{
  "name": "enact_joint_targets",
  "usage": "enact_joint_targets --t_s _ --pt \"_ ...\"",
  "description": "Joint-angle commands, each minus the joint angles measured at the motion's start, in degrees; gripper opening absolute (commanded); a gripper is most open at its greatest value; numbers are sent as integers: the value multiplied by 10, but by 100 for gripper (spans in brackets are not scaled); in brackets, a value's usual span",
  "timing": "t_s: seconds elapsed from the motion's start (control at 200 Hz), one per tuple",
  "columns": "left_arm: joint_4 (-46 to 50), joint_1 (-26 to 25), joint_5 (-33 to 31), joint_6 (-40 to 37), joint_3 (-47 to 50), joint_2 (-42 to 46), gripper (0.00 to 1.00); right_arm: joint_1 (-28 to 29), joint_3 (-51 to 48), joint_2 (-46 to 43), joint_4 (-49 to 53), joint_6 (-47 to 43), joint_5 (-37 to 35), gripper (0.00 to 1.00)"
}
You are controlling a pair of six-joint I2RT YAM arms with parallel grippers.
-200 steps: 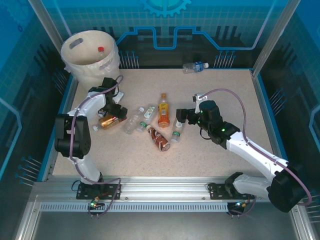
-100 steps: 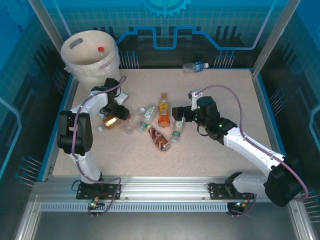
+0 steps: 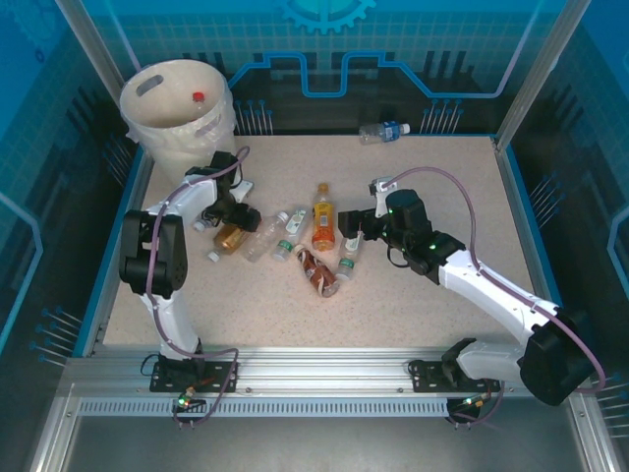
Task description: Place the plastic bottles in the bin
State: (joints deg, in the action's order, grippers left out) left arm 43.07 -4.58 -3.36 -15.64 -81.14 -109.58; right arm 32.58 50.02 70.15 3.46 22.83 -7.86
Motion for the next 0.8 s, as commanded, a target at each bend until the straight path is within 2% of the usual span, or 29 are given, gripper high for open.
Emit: enact_joint_targets --t_s 0.0,0.16,0.32,0.59,0.79 --pt "12 -8 7 -26 10 -1 89 -3 11 -5 4 -7 5 100" --pt "7 -18 0 -34 13 -15 88 -3 13 -4 6 -4 9 100" --pt "-5 -18 -4 -24 14 -23 82 -3 11 -11 12 -7 5 100" --pt "-21 -18 -21 -11 21 -23 65 -3 -10 -32 -5 -20 30 100" --pt "-56 -18 -10 23 45 25 52 2 -32 -48 -46 -45 68 100"
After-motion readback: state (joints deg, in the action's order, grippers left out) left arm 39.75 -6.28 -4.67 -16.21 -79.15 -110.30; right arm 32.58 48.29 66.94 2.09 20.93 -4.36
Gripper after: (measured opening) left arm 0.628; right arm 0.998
